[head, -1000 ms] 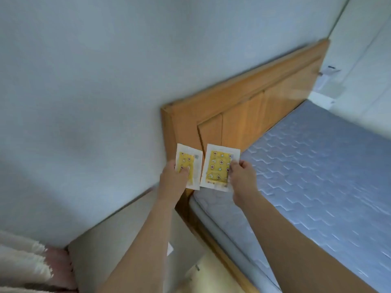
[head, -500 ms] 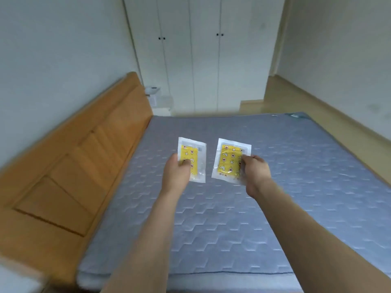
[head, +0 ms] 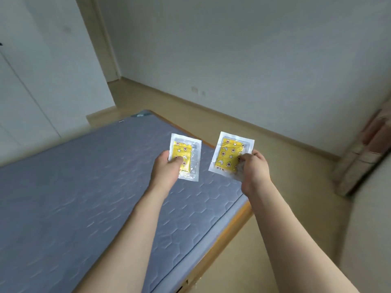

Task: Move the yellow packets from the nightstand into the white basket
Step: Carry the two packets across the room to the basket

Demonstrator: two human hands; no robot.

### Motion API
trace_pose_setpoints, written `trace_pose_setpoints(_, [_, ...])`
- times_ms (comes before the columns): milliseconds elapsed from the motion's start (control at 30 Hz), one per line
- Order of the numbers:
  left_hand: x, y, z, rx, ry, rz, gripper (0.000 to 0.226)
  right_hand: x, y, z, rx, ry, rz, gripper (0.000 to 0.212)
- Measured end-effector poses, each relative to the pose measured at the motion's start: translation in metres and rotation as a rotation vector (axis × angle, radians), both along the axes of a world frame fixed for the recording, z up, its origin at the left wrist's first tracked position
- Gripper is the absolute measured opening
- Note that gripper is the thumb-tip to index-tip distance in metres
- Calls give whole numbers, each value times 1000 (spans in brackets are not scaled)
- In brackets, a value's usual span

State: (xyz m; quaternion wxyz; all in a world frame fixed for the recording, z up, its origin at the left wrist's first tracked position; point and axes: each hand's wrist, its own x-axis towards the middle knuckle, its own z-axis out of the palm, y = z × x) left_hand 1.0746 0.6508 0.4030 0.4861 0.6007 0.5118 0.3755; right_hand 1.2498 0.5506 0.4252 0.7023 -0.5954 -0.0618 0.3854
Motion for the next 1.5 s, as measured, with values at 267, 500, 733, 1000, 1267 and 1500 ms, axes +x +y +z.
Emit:
trace_pose_setpoints(267, [211, 89, -22, -2, -38, -189, 15, 181, 64, -34, 2, -20, -185, 39])
trace_pose_setpoints(500, [385, 166, 10, 31, -62, -354, 19, 344, 118, -9, -19, -128, -331, 42])
trace_pose_setpoints(733, [541, 201, 18, 36, -49, -504, 13, 477, 143, -21, -49, -72, -424, 32])
trace_pose_setpoints(1000, [733, 235, -7, 9, -34, -522, 17, 676, 178, -38, -56, -106, -438, 29])
trace_pose_setpoints(1267, [878, 293, 11, -8, -33, -462, 17, 830, 259, -25, -73, -111, -350, 29])
trace_pose_setpoints(1500, [926, 397, -10, -57, -24, -265, 14, 899, 376, -46, -100, -65, -178, 32])
